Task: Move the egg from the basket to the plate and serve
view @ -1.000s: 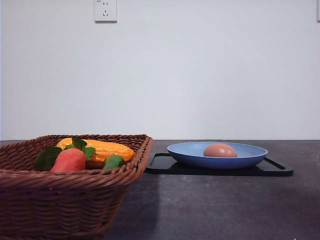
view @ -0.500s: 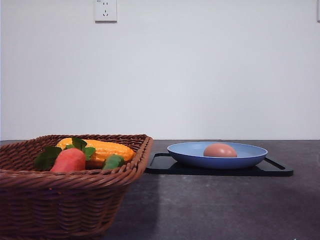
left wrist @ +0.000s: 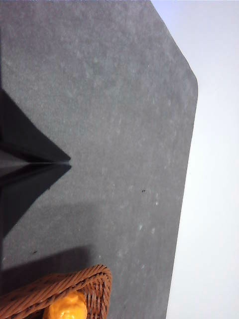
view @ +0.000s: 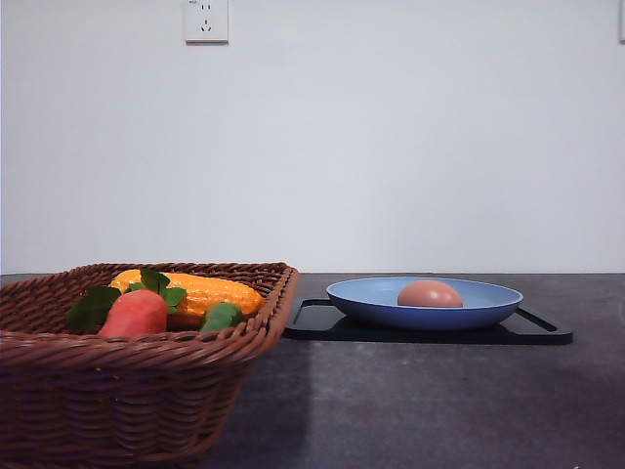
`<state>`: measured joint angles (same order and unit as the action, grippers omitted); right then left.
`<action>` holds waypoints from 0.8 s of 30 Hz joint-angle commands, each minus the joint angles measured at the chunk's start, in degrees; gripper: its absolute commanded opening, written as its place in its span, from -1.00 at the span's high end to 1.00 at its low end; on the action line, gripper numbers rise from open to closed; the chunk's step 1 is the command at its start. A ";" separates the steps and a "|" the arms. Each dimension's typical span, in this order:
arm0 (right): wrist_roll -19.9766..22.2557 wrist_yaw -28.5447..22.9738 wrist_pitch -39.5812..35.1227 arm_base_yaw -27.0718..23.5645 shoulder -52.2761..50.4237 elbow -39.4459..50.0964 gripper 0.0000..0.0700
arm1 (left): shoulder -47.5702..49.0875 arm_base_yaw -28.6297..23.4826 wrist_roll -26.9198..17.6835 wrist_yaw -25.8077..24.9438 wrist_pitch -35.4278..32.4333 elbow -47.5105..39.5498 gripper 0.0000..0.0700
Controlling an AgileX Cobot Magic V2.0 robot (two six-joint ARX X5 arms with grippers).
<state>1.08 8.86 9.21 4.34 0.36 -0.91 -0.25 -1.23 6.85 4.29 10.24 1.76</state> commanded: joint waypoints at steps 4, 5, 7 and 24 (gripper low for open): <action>-0.68 -0.09 -0.15 0.02 -0.15 0.37 1.00 | 0.09 -0.09 0.09 -0.17 0.37 -1.53 1.00; -0.68 -0.09 -0.15 0.02 -0.15 0.37 1.00 | 0.09 -0.09 0.09 -0.17 0.37 -1.53 1.00; -0.67 -0.07 -0.15 0.02 -0.15 0.37 1.00 | 0.09 -0.09 0.11 -0.17 0.37 -1.53 1.00; -0.68 -0.09 -0.15 0.02 -0.15 0.37 1.00 | 0.09 -0.09 0.11 -0.17 0.37 -1.53 1.00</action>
<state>1.08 8.86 9.21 4.34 0.36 -0.91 -0.25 -1.23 6.85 4.29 10.24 1.76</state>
